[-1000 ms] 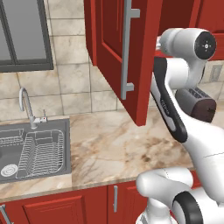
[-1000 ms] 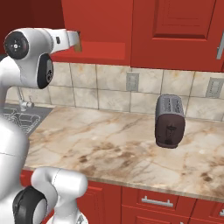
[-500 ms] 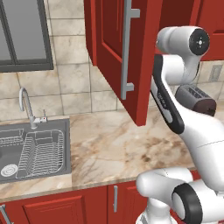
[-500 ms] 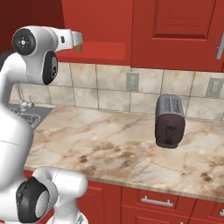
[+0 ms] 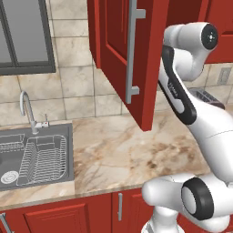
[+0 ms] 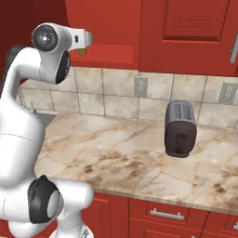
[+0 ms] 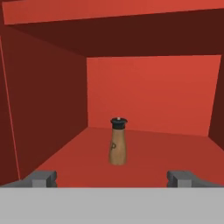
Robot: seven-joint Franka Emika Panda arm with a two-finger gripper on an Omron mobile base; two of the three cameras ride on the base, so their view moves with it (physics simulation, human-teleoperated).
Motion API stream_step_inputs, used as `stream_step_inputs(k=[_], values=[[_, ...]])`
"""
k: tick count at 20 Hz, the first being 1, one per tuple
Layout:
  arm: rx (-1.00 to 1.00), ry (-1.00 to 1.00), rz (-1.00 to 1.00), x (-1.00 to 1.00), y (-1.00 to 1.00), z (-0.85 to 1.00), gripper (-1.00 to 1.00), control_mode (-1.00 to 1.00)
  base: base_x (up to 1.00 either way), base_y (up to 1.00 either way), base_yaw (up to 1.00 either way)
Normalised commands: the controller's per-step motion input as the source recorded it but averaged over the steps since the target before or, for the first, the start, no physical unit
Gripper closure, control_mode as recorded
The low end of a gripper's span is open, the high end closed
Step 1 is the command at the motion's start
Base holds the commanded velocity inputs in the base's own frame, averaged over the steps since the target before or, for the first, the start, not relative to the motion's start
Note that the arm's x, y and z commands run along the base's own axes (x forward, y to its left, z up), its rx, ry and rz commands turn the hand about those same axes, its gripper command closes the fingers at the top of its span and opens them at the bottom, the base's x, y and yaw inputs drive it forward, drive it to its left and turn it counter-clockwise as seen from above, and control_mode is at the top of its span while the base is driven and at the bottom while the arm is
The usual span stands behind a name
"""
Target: Retrieve the shaker from the cabinet and place it next the steak on a plate on the dining table.
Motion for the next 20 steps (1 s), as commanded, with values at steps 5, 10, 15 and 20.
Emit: stream_step_inputs(k=[5, 10, 15, 20], values=[[-0.02, 0.00, 0.02, 0.16, 0.02, 0.00, -1.00, -1.00, 0.00, 0.00, 0.00], [-0.03, 0.00, 0.00, 0.17, 0.01, -0.04, -1.00, -1.00, 0.00, 0.00, 0.00], [-0.02, 0.00, 0.00, 0.20, 0.01, -0.14, -1.00, -1.00, 0.00, 0.00, 0.00], [0.00, 0.00, 0.00, 0.23, 0.02, -0.14, -1.00, -1.00, 0.00, 0.00, 0.00]])
